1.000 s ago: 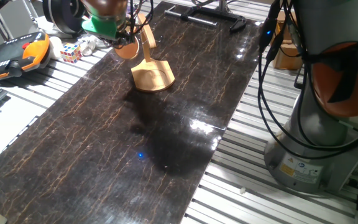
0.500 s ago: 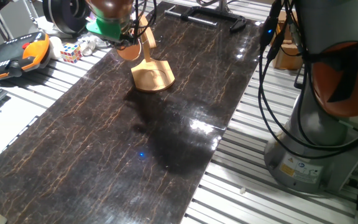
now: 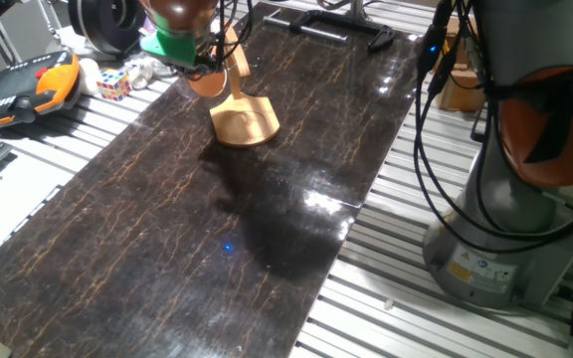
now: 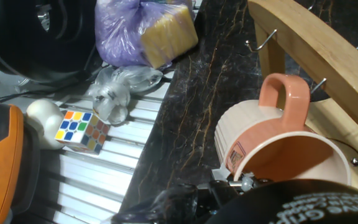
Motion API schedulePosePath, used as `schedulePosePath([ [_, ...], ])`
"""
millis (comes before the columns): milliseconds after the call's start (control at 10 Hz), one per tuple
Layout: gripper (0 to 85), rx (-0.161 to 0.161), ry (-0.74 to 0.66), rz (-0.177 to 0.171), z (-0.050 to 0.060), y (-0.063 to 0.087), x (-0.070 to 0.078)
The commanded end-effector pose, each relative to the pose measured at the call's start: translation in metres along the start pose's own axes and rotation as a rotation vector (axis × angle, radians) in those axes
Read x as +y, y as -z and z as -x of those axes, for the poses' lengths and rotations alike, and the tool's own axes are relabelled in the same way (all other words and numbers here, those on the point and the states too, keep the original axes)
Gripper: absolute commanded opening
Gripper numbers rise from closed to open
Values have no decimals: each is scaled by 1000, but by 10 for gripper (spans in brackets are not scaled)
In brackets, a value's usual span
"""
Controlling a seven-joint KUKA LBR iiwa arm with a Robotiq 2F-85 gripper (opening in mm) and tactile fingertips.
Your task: Put the cup on the cup rack
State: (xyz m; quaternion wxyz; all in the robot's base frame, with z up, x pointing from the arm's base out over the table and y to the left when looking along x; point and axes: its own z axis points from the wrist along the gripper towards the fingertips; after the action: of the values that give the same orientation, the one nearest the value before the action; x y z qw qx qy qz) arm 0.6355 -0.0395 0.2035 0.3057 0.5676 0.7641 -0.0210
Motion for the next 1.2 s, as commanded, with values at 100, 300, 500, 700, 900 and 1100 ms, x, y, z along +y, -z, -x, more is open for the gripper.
schedulePosePath([
  [100, 7, -9, -11, 18, -2, 0, 0],
  [300, 7, -10, -27, 18, -5, 1, 0],
  [500, 7, -8, -28, 16, -4, 1, 0],
  [700, 7, -2, -26, 13, -4, 1, -1],
  [900, 7, 9, -14, 15, -4, 1, -1],
  [1100, 123, 19, -9, 17, -3, 1, -1],
])
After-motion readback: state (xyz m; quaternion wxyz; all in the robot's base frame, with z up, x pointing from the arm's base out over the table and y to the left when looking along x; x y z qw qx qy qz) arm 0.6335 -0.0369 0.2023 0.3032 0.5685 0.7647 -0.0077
